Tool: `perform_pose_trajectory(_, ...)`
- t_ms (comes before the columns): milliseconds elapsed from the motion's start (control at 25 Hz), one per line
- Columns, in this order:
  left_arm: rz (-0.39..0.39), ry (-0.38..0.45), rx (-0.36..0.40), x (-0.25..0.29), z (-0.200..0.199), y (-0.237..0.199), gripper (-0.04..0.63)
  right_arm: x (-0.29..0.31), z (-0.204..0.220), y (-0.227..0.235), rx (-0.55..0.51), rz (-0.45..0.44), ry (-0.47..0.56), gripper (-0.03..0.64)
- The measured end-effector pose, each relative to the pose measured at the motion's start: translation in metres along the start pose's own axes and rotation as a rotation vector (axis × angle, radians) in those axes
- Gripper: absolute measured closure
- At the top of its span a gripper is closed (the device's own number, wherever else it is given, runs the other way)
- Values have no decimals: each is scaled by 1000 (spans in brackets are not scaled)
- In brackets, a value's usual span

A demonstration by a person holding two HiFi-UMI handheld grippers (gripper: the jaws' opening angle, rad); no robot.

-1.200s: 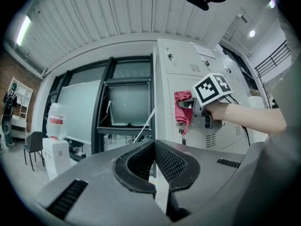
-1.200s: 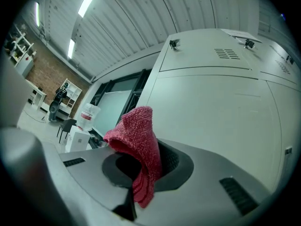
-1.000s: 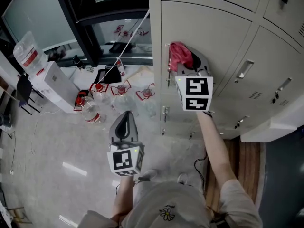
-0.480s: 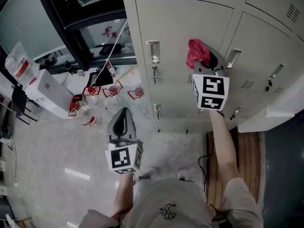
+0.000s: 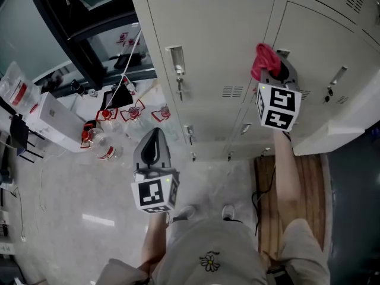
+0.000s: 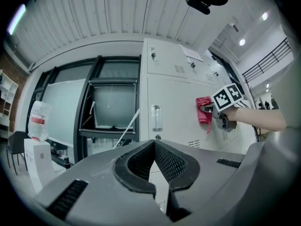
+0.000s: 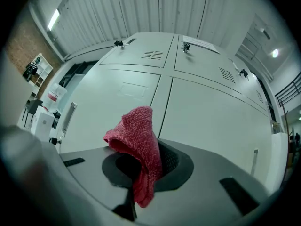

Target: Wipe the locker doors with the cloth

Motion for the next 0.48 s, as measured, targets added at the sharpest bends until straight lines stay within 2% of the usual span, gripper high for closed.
perform_pose_trajectory(480, -9, -5, -9, -1, 0, -4, 580, -3, 3, 11, 10, 46, -17, 588)
Point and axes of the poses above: the fingertips, and each gripper's own axes: x forward along the fingers, y to its right, z out of its underside, the point moved 4 cm from there along -x, backward along the fingers, and after that the axes turned 9 degrees about -z, right-handed, at the moved point
